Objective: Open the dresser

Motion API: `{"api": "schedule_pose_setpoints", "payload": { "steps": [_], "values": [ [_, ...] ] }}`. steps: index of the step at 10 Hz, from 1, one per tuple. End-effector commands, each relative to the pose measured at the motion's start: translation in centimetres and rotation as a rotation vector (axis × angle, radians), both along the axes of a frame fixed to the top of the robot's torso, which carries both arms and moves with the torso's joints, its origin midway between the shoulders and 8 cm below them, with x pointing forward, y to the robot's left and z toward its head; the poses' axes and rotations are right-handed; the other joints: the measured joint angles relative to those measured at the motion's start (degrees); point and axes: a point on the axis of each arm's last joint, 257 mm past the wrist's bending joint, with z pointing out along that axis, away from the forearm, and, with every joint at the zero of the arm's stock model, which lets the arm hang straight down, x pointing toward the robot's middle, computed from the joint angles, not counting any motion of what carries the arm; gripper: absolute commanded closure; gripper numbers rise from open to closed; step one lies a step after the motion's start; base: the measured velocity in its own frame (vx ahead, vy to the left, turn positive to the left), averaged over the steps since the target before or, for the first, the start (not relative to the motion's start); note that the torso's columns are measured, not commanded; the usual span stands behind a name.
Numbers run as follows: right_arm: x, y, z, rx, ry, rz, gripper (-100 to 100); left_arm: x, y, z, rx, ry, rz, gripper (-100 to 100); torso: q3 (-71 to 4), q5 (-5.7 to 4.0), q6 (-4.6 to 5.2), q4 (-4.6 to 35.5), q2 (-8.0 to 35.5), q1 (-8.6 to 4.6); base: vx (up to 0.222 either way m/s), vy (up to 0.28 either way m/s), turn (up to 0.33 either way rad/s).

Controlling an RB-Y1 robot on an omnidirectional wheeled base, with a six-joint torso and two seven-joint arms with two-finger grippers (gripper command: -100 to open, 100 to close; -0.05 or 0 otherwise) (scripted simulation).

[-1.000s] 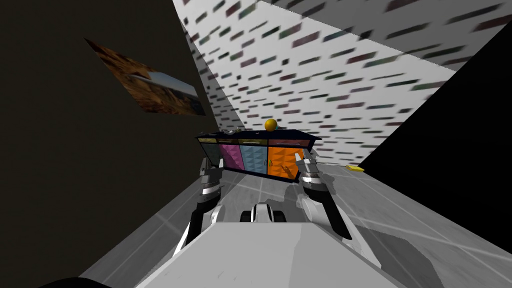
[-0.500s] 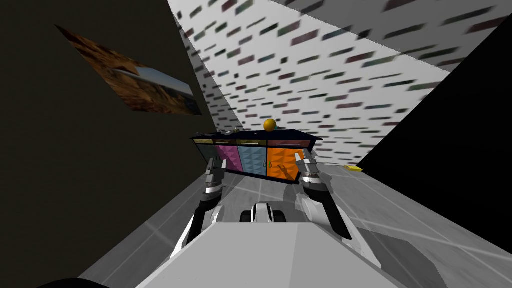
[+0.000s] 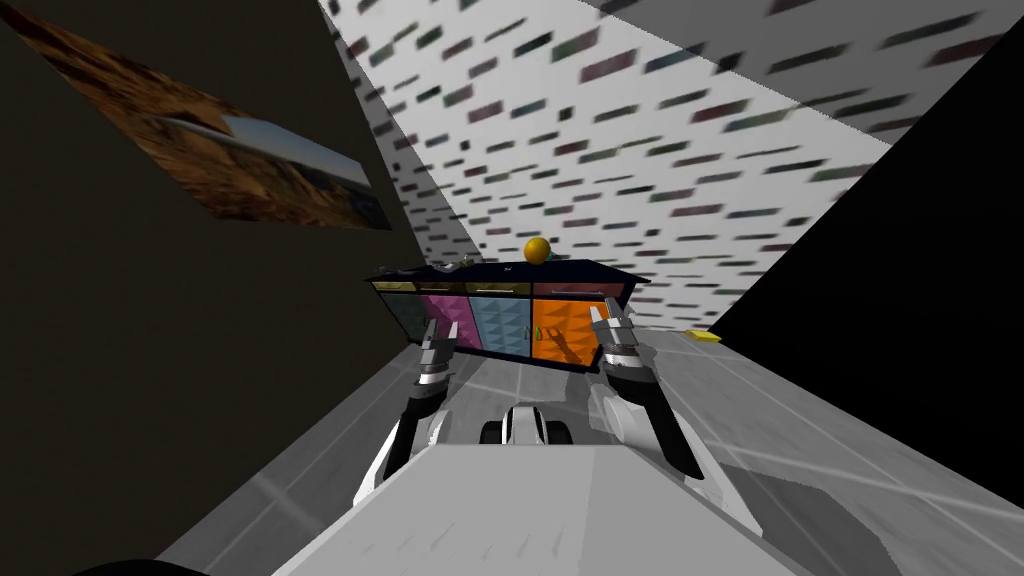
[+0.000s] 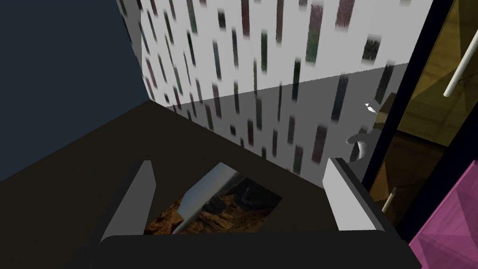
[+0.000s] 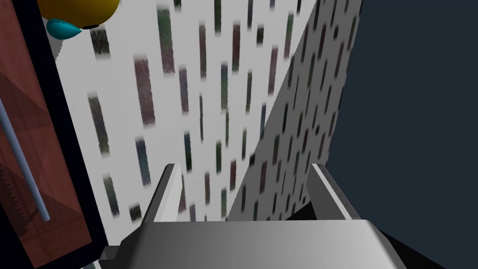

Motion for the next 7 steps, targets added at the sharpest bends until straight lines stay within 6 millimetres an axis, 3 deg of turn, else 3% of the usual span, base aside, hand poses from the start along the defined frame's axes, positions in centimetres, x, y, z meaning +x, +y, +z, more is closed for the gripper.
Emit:
{"api": "schedule_pose_setpoints", "payload": {
  "steps": [1, 7],
  "values": [
    [0.0, 0.0, 0.0, 0.000, 0.000, 0.000, 0, 0.8, -0.2, -1.2, 0.009, 0.017, -0.001, -100, -0.04, -0.02, -0.01, -0.02, -0.03, -0.04, 0.138, 0.001, -0.033],
    [0.0, 0.0, 0.0, 0.000, 0.000, 0.000, 0, 2.8, -1.1, -4.8, 0.017, 0.064, -0.001, -100, 0.07, 0.00, -0.02, 0.03, 0.15, 0.02, 0.164, -0.006, -0.064]
  ]
}}
